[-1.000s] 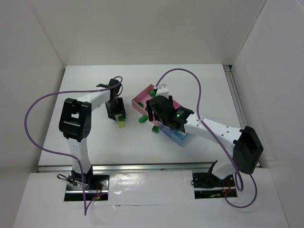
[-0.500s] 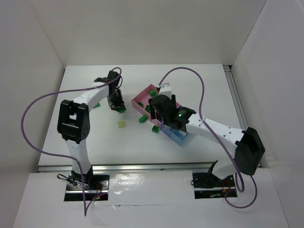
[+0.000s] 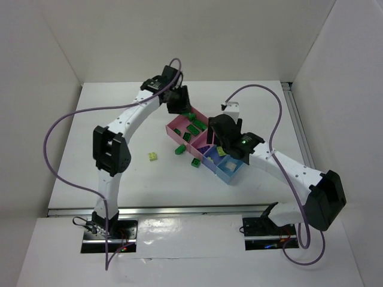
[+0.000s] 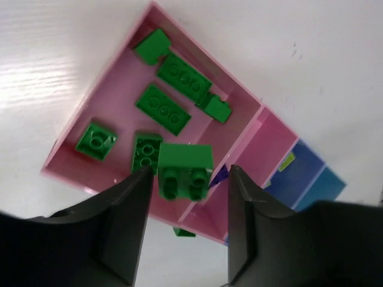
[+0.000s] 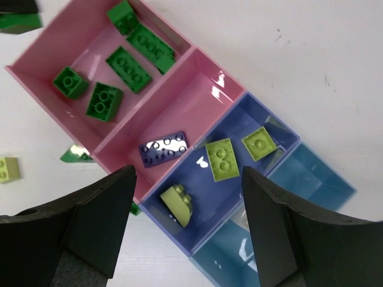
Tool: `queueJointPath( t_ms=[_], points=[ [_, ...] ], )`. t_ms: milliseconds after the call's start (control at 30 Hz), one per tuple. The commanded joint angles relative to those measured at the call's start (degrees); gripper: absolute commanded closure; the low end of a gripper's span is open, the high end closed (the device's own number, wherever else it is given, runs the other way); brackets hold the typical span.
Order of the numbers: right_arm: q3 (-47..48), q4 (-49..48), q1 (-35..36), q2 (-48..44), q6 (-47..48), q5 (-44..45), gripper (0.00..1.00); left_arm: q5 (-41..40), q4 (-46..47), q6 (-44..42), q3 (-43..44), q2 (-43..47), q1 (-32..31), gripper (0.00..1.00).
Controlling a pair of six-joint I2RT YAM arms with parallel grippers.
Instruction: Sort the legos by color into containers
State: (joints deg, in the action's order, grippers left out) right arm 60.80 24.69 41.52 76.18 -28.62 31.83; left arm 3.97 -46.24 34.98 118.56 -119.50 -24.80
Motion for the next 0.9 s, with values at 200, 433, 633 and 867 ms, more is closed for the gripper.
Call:
queueJointPath(
  t_ms=[200, 433, 633, 867],
  points=[
    [-1.21, 3.96, -1.70, -4.73, -2.49, -0.72, 0.21, -5.18, -6.85, -1.93, 6.96, -3.91, -0.78, 0.10],
    [-1.21, 1.16, -1.70, -2.71, -0.83, -4.06, 0.21, -9.06, -3.43, -0.62, -17.55, 10.24, 16.58, 0.09],
    [-0.68, 0.01, -1.70, -0.60, 0.84, -5.20, 0.21, -12.48, -3.41, -0.62, -20.31, 6.22, 24.79, 0.00],
    [-0.06, 1.15, -1.70, -0.50, 0.85, -5.20, 0.20, -12.67, -4.47, -0.61, -15.74, -3.62, 29.71, 0.00]
  ],
)
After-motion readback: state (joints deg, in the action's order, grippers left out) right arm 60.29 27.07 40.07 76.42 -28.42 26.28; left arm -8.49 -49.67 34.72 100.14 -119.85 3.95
